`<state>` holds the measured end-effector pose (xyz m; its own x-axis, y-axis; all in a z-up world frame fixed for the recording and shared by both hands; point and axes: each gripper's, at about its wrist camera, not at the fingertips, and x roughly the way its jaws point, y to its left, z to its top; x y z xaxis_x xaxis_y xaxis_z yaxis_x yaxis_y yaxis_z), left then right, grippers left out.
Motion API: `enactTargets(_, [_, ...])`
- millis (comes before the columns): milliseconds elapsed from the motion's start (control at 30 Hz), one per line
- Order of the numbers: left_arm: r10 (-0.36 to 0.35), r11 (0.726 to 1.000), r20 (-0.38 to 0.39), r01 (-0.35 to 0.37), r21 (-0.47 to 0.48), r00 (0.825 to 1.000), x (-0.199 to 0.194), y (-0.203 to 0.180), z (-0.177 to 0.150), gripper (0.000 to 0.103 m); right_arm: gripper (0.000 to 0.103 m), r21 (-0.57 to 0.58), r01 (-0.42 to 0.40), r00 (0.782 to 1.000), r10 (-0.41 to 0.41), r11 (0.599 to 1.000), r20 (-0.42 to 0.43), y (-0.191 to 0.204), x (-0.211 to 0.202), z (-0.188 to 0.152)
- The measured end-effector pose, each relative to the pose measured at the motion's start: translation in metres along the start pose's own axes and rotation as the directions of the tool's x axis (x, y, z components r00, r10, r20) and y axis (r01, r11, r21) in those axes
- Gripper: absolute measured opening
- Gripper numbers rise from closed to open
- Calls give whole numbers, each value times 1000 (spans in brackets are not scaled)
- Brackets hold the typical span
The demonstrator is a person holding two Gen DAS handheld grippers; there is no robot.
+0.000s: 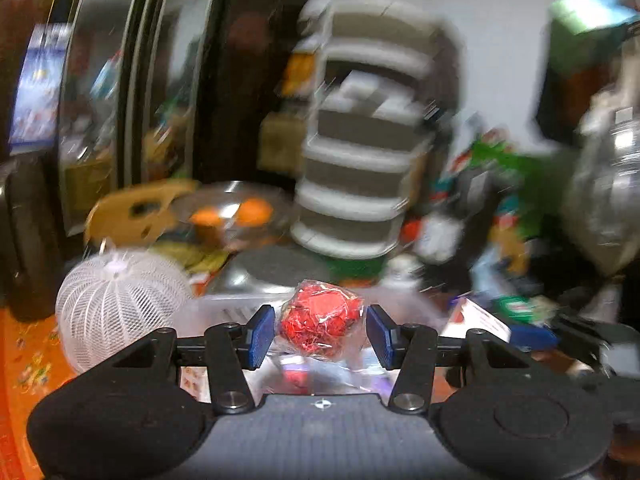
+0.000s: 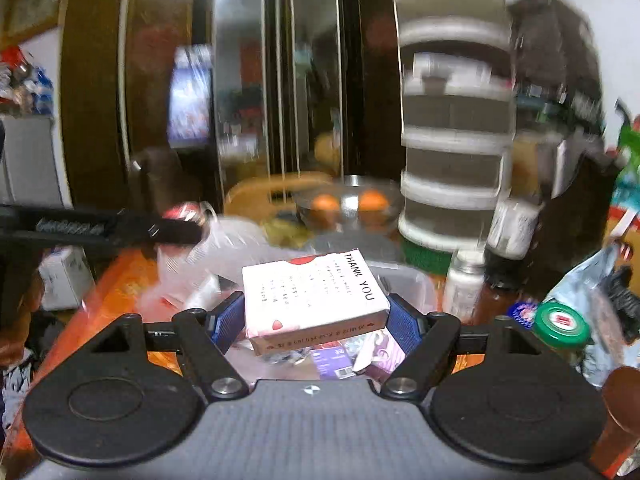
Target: Organize objects
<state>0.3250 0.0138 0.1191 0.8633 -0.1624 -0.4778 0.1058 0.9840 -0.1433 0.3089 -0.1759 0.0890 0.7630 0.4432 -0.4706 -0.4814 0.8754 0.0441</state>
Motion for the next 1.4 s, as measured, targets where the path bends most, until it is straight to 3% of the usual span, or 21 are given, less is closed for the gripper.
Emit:
enactTargets(67, [13, 1000, -53, -14, -15, 999, 26, 1, 3, 54, 77, -39, 22, 997, -25, 999, -71, -1, 24, -5])
enactTargets(167, [54, 999, -72, -53, 5, 996, 44, 2, 0, 56, 78, -77, 56, 993, -64, 995, -101, -3, 37, -14])
enactTargets(200, [66, 998, -74, -67, -6, 995, 47, 4, -2, 60, 78, -65, 51, 993, -58, 997, -105, -6, 38, -14])
enactTargets(233, [65, 998, -74, -66, -11, 995, 49, 7, -3, 70, 79, -56, 50, 994, -55, 997, -95, -7, 37, -14])
enactTargets(267, [56, 998, -67, -57, -15, 996, 47, 7, -5, 77, 86, -54, 54, 995, -58, 997, -78, -6, 33, -13])
enactTargets(300, [41, 999, -45, -41, -12, 998, 41, 7, -6, 84, 91, -59, 53, 997, -56, 997, -50, -5, 27, -13])
enactTargets(333, [23, 1000, -15, -23, -3, 1000, 32, 6, -8, 85, 103, -65, 46, 999, -47, 997, -16, -5, 16, -14])
enactTargets(533, [-74, 997, 129, 72, 15, 989, -29, 4, -41, 103, 103, -13, 15, 995, -14, 1000, 99, -8, -36, -27])
enactTargets(667, [-77, 997, 148, 75, 17, 986, -48, 7, -77, 103, 103, -29, 122, 985, -118, 992, 125, 4, -52, -55])
enactTargets(800, [-56, 998, 131, 58, -10, 990, -46, 6, -91, 103, 103, -11, 158, 980, -155, 987, 128, 6, -55, -68])
enactTargets(967, [-39, 999, 113, 41, -11, 993, -44, 4, -99, 103, 103, 52, 121, 992, -122, 991, 23, 0, -45, -68])
enactTargets(1067, [3, 1000, 108, -4, 3, 994, -44, -1, -104, 103, 103, 63, 145, 989, -147, 987, 24, 1, -42, -69])
enactTargets(1400, [36, 999, 88, -38, 12, 995, -46, -4, -110, 103, 103, 44, 143, 989, -144, 989, 19, 10, -40, -72])
